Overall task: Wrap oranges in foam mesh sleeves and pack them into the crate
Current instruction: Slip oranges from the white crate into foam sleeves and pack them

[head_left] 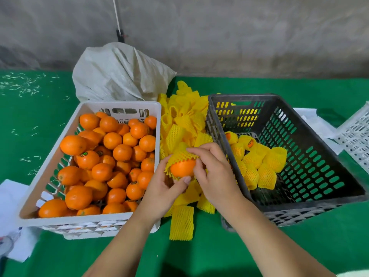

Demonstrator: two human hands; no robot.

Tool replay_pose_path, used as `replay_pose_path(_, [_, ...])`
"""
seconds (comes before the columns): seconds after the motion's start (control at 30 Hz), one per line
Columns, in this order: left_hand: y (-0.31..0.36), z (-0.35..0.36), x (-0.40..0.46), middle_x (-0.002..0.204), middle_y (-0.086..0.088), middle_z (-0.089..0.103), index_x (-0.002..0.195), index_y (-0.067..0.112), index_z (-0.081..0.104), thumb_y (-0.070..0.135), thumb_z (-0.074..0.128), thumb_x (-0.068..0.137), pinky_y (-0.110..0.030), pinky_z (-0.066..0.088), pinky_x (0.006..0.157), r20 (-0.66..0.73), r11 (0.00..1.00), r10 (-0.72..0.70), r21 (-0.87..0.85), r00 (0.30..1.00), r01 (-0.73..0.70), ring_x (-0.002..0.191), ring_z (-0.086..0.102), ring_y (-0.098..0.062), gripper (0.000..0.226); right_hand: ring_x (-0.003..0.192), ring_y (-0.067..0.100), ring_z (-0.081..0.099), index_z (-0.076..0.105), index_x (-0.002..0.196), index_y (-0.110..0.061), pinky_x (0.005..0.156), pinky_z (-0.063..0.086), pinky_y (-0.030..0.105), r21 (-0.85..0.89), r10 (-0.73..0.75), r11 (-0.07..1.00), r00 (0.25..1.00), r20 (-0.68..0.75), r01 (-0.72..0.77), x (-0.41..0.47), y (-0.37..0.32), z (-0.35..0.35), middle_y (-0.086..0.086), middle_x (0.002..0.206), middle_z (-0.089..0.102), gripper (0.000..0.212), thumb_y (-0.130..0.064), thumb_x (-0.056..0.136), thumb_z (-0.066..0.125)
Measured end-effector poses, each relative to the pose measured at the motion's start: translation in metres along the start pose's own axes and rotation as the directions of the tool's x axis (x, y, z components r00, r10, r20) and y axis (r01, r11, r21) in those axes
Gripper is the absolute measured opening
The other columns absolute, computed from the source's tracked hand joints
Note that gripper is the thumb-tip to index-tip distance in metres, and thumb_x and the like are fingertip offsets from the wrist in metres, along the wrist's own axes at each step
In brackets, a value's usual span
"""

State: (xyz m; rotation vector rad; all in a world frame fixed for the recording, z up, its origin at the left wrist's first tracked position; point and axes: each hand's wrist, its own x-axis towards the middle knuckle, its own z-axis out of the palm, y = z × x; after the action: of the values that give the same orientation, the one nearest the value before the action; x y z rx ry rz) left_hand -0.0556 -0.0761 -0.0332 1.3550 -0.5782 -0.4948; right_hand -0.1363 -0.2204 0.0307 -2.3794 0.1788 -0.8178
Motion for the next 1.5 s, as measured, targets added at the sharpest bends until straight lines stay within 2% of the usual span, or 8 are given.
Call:
replay_pose_path(0.27, [0.001, 0.000, -0.002, 0.125, -0.001, 0.068, 0.144, 0.040, 0.044, 0.051, 0.083, 0.086, -0.043, 0.063, 0.085, -0.049, 0.999, -0.035, -0.009, 0.998, 0.034, 0.105, 0.073, -0.030, 0.070, 0.095, 0.013, 0.060, 0.070, 0.122, -0.009, 0.078, 0.052, 0.026, -0.053, 0.084, 0.995, 0.996, -0.025, -0.085, -0.006, -0.005, -0.006, 0.004, 0.112, 0.060, 0.027, -0.003, 0.097, 0.063])
replay_pose_path(0.47, [0.003, -0.003, 0.004, 0.118, 0.003, 0.073, 0.138, 0.022, 0.046, 0.024, 0.079, 0.092, -0.026, 0.059, 0.083, -0.131, 0.995, 0.021, -0.091, 0.991, -0.033, 0.108, 0.072, -0.016, 0.057, 0.095, 0.019, 0.061, 0.069, 0.112, -0.009, 0.079, 0.055, 0.033, -0.071, -0.049, 0.996, 0.998, 0.043, 0.052, -0.019, -0.026, 0.004, 0.005, 0.109, 0.059, 0.022, -0.017, 0.095, 0.059])
replay_pose_path(0.63, [-0.001, -0.009, 0.004, 0.136, 0.007, 0.062, 0.143, 0.039, 0.042, 0.035, 0.087, 0.079, -0.035, 0.058, 0.100, -0.057, 1.000, 0.010, -0.017, 0.998, -0.011, 0.124, 0.065, -0.015, 0.078, 0.109, 0.009, 0.052, 0.055, 0.132, -0.016, 0.091, 0.052, 0.033, -0.015, 0.186, 0.982, 0.980, 0.063, -0.186, -0.023, -0.024, 0.009, -0.006, 0.128, 0.041, 0.045, -0.011, 0.090, 0.068])
replay_pose_path(0.73, [-0.004, -0.010, 0.007, 0.147, 0.009, 0.053, 0.149, 0.046, 0.039, 0.025, 0.087, 0.082, -0.030, 0.055, 0.104, -0.033, 0.999, 0.037, 0.017, 0.999, -0.036, 0.131, 0.059, -0.009, 0.085, 0.105, 0.007, 0.052, 0.060, 0.121, -0.014, 0.088, 0.049, 0.029, -0.047, 0.157, 0.987, 0.987, 0.031, -0.156, -0.023, -0.023, 0.007, -0.006, 0.122, 0.047, 0.032, -0.007, 0.090, 0.064])
replay_pose_path(0.97, [-0.011, -0.010, 0.009, 0.136, -0.005, 0.058, 0.141, 0.038, 0.040, 0.008, 0.087, 0.069, -0.053, 0.057, 0.098, -0.115, 0.997, 0.068, -0.029, 0.991, -0.071, 0.121, 0.065, -0.028, 0.091, 0.107, 0.016, 0.051, 0.059, 0.101, -0.020, 0.090, 0.047, 0.035, -0.048, 0.113, 0.993, 0.985, 0.127, -0.108, -0.035, -0.027, 0.019, -0.008, 0.108, 0.049, 0.015, -0.020, 0.086, 0.061])
replay_pose_path(1.13, [-0.009, -0.005, 0.007, 0.141, 0.020, 0.051, 0.144, 0.052, 0.034, 0.026, 0.092, 0.076, -0.038, 0.056, 0.101, -0.056, 0.986, 0.128, 0.117, 0.990, -0.121, 0.128, 0.060, -0.012, 0.093, 0.113, -0.001, 0.058, 0.037, 0.132, -0.041, 0.093, 0.053, 0.027, 0.455, 0.567, 0.667, 0.798, 0.204, -0.590, -0.026, -0.039, 0.020, -0.016, 0.130, 0.050, 0.073, -0.071, 0.071, 0.066])
replay_pose_path(1.3, [-0.008, -0.007, 0.001, 0.164, 0.016, 0.035, 0.160, 0.050, 0.019, 0.027, 0.086, 0.086, -0.037, 0.044, 0.117, 0.081, 0.977, 0.107, 0.178, 0.991, -0.120, 0.149, 0.041, -0.010, 0.103, 0.121, 0.002, 0.059, 0.028, 0.153, -0.041, 0.105, 0.051, 0.035, 0.523, 0.595, 0.541, 0.739, 0.316, -0.659, -0.023, -0.033, 0.033, -0.018, 0.138, 0.056, 0.092, -0.030, 0.081, 0.084])
replay_pose_path(1.5, [-0.008, -0.009, 0.006, 0.112, 0.000, 0.073, 0.137, 0.035, 0.058, 0.007, 0.067, 0.091, -0.027, 0.058, 0.081, 0.027, 0.999, -0.022, 0.033, 0.999, 0.021, 0.090, 0.067, -0.011, 0.055, 0.119, 0.018, 0.066, 0.031, 0.151, -0.044, 0.101, 0.055, 0.048, 0.683, 0.671, 0.376, 0.692, 0.266, -0.626, -0.015, -0.017, 0.034, -0.006, 0.136, 0.063, 0.104, -0.045, 0.063, 0.085])
